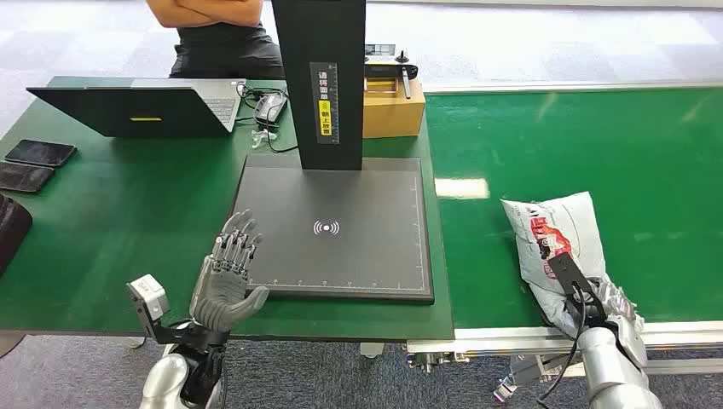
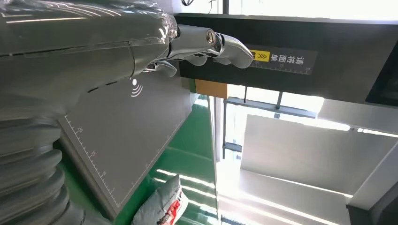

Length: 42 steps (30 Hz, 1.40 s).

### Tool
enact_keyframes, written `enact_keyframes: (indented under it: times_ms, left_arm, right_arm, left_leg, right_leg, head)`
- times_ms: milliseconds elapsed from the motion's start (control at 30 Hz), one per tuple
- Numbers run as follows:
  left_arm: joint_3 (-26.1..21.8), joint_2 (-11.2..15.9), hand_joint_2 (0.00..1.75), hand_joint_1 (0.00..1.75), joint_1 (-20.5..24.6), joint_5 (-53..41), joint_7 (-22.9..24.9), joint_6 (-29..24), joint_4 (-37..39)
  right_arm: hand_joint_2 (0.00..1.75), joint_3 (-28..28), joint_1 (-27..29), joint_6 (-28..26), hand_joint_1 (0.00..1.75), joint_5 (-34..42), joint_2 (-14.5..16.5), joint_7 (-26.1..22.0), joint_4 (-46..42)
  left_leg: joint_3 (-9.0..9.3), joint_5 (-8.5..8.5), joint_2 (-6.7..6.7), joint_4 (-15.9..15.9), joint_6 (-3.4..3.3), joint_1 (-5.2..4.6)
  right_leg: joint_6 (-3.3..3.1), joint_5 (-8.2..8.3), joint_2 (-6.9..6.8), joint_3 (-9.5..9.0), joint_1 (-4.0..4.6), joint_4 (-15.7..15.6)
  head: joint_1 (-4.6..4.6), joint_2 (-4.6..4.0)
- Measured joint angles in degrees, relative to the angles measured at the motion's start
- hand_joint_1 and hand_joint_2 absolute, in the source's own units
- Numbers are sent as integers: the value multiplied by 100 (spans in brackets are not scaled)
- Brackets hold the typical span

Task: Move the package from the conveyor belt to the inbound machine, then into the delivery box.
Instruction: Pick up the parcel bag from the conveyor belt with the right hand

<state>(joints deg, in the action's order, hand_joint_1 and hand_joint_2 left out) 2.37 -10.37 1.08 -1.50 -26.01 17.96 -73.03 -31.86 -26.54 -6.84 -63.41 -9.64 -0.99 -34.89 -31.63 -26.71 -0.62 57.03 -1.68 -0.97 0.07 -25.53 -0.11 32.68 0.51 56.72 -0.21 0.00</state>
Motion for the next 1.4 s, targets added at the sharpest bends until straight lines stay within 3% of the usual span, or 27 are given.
enact_keyframes:
  times_ms: [600,767,1000,1400]
  left_arm:
    - [-86,-31,175,0,-65,-38,12,-10,-19]
    - [-117,-49,175,0,-153,-43,5,-9,-110]
    - [-136,-80,175,0,-217,-56,-4,2,-263]
    - [-134,-72,175,0,-175,-3,-12,1,-270]
  right_arm:
    - [175,518,71,-27,175,574,108,-266,-253]
    - [175,693,371,-772,175,766,258,-1095,-716]
    - [175,1039,1076,-2406,175,1276,665,-2262,-2421]
    - [175,1636,1755,-3082,175,1547,988,-2684,-4540]
  left_leg:
    - [-3,0,0,0,1,3]
    - [-17,0,4,0,1,2]
    - [-40,2,13,-2,4,1]
    - [-44,2,13,-3,4,1]
  right_leg:
    - [-3,-2,0,7,3,1]
    - [-3,-2,-3,20,1,3]
    - [-8,-7,-12,43,2,4]
    - [-12,-11,-12,47,1,4]
  head:
    - [1,0]
    - [0,0]
    - [-1,0]
    - [0,0]
